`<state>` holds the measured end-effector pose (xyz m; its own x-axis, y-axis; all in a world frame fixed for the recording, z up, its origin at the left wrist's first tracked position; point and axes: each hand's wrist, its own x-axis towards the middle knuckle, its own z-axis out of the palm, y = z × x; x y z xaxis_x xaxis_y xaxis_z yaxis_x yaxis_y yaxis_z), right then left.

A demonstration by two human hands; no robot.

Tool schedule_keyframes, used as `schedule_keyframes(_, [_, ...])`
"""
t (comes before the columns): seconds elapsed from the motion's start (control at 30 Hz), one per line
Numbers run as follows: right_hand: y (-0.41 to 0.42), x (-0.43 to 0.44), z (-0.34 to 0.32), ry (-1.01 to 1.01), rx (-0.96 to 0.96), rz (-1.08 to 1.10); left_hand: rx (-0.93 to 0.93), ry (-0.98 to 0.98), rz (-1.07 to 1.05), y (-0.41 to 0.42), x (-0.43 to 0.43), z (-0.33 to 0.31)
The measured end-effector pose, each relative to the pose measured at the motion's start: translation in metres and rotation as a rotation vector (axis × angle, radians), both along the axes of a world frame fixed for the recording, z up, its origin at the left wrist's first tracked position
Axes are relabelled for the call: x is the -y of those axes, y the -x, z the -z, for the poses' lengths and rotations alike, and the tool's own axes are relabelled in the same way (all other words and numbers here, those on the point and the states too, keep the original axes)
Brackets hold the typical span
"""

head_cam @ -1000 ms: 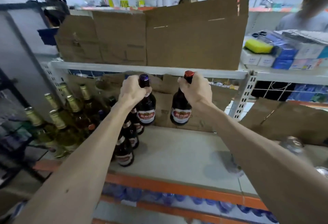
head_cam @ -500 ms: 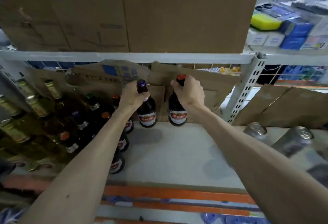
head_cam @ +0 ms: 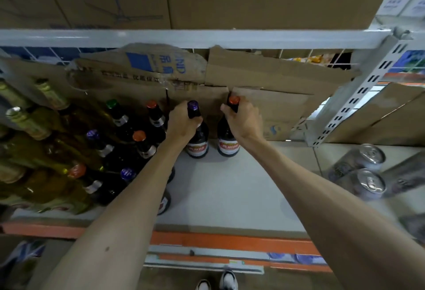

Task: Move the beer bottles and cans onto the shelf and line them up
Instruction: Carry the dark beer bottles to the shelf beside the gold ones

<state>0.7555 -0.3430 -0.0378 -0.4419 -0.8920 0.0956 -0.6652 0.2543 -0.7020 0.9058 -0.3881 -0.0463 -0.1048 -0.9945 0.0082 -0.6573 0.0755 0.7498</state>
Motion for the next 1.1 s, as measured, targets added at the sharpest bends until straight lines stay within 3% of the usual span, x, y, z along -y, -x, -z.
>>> schedule_keyframes(0.73, [0.008, -0.003, 0.017, -0.079, 0.065, -0.003, -0.064, -0.052, 0.069, -0.001, 0.008, 0.007])
schedule_keyframes(1.1, [0.005, -0.007, 0.023, 0.028, 0.110, -0.017, -0.026, -0.106, 0.116, -0.002, 0.011, 0.006])
